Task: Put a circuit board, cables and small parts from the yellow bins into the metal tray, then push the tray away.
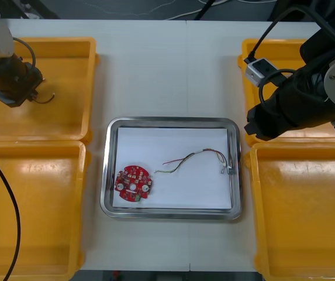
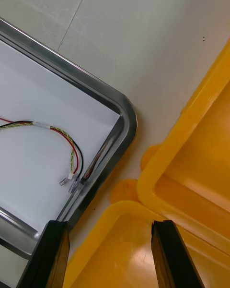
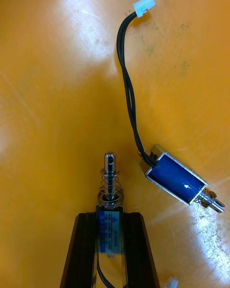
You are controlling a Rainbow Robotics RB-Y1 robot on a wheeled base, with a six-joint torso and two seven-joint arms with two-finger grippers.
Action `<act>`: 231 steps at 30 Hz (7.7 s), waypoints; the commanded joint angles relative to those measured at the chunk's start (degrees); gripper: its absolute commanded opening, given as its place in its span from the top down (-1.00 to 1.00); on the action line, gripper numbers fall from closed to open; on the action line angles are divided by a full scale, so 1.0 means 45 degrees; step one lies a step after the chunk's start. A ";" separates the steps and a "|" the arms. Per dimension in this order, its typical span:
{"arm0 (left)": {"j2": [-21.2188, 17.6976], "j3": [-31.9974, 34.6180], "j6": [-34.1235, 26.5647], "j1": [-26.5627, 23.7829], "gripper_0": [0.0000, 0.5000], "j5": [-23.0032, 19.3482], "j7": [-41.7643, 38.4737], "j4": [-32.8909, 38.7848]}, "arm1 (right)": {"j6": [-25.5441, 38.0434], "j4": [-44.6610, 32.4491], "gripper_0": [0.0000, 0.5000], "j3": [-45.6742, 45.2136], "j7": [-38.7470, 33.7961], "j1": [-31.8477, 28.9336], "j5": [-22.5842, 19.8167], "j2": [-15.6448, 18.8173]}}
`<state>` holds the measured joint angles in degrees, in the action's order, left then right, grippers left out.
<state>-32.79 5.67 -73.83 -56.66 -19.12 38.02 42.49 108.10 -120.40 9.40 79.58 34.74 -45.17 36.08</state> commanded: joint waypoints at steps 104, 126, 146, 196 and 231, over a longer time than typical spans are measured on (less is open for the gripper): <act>-0.2400 0.1337 -0.8038 0.7473 1.00 -0.5498 0.7743 1.7961 | -0.3417 0.3689 1.00 0.5959 0.5226 0.2670 0.1054 -0.1690; -0.2518 0.1337 -0.8038 0.7688 1.00 -0.5791 0.8309 1.8664 | -0.1132 0.0818 1.00 0.5119 0.7590 0.0853 0.0604 -0.1671; -0.2518 0.1337 -0.8038 0.7747 1.00 -0.5635 0.8309 1.8664 | -0.2948 0.0388 0.92 0.6604 0.8664 -0.1217 0.3124 -0.1768; -0.2498 0.1337 -0.8038 0.7825 1.00 -0.5420 0.8309 1.8664 | -0.0448 -0.0666 -1.00 0.3674 0.5812 -0.0026 0.1307 -0.1846; -0.1873 -0.2706 -0.8038 0.6028 1.00 -0.5635 0.5028 1.9348 | 0.0422 0.1482 -1.00 -0.2420 -0.2723 0.1048 -0.0177 0.1767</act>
<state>-41.71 -3.72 -109.62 -25.70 -44.18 69.50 127.56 109.81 -114.84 2.18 64.85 37.60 -47.02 41.61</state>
